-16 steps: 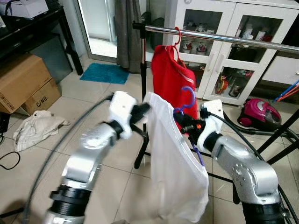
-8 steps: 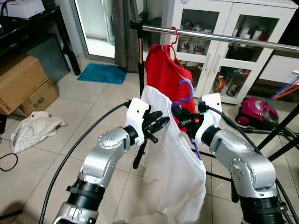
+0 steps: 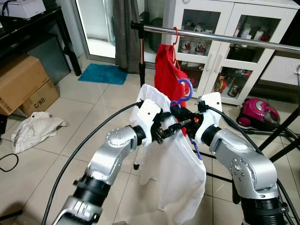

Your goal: Hang hanger

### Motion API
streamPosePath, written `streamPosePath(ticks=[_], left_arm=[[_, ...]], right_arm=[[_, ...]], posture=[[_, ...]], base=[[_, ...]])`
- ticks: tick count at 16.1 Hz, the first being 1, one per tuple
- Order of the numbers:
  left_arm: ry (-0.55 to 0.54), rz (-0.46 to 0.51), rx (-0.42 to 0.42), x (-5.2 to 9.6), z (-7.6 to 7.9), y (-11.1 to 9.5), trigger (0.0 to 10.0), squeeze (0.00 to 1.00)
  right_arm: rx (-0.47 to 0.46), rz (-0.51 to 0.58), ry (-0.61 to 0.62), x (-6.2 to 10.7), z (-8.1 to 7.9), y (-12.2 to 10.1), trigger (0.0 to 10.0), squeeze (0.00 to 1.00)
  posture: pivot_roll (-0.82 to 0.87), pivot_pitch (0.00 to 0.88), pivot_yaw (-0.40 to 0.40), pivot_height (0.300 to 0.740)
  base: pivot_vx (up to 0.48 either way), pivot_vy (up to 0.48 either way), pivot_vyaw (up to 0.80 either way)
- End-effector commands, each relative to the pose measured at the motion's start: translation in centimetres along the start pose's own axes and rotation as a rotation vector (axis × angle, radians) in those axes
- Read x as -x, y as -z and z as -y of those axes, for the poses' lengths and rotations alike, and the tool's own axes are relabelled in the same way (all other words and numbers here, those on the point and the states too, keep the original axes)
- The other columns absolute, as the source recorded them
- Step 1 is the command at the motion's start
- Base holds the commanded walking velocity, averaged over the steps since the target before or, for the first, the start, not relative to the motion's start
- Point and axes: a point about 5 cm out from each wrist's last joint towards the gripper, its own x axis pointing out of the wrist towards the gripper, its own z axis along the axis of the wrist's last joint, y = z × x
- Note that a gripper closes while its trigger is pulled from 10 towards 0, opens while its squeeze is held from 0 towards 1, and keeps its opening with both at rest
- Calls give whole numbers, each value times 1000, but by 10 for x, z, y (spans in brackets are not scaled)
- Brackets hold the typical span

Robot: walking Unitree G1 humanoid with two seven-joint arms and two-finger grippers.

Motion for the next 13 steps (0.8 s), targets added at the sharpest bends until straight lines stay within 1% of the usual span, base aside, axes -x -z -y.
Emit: streamPosePath(ticks=[1, 2, 3, 4, 5, 6, 7, 10, 11, 12, 13], left_arm=[[-121, -24, -23, 0, -14, 1, 10000, 1000], [-178, -19, -21, 1, -21, -1, 10000, 1000], [-188, 0, -10, 3, -22, -4, 10000, 914], [-180, 9, -13, 4, -21, -5, 10000, 859], [-172, 13, -12, 5, -19, -4, 10000, 557], [-174, 14, -13, 5, -19, -4, 3137, 0], [-182, 15, -16, 5, -17, -3, 0, 0], [-207, 18, -9, 8, -17, -2, 0, 0], [-226, 9, -6, 9, -20, -1, 0, 0], [-260, 1, -1, 11, -26, 0, 0, 0], [-265, 2, 1, 11, -27, 0, 0, 0]], right_arm=[[24, 41, -36, 0, -7, -11, 10000, 0], [25, 41, -40, -1, -8, -11, 10000, 0], [25, 41, -39, 0, -8, -11, 10000, 0], [25, 41, -36, 0, -7, -11, 10000, 0], [24, 42, -32, 0, -7, -11, 10000, 0], [24, 42, -31, 0, -6, -11, 10000, 0], [23, 40, -26, 0, -6, -11, 10000, 0], [20, 35, -15, -1, -3, -10, 10000, 0], [20, 35, -16, -1, -2, -10, 10000, 0], [19, 34, -19, -1, -2, -10, 10000, 0], [20, 33, -19, -1, -2, -10, 10000, 0]], posture=[[43, 0, 4, 740], [44, 0, 4, 740], [47, 0, 6, 740], [47, 0, 6, 740], [47, 0, 6, 740], [47, 0, 6, 740], [50, 0, 4, 740], [56, 0, -2, 740], [55, 0, -3, 740], [58, 0, -5, 740], [58, 0, -5, 740]], base=[[0, 0, 0], [0, 0, 0], [0, 0, 0], [0, 0, 0], [0, 0, 0], [0, 0, 0], [0, 0, 0], [0, 0, 0], [0, 0, 0], [0, 0, 0], [0, 0, 0]])
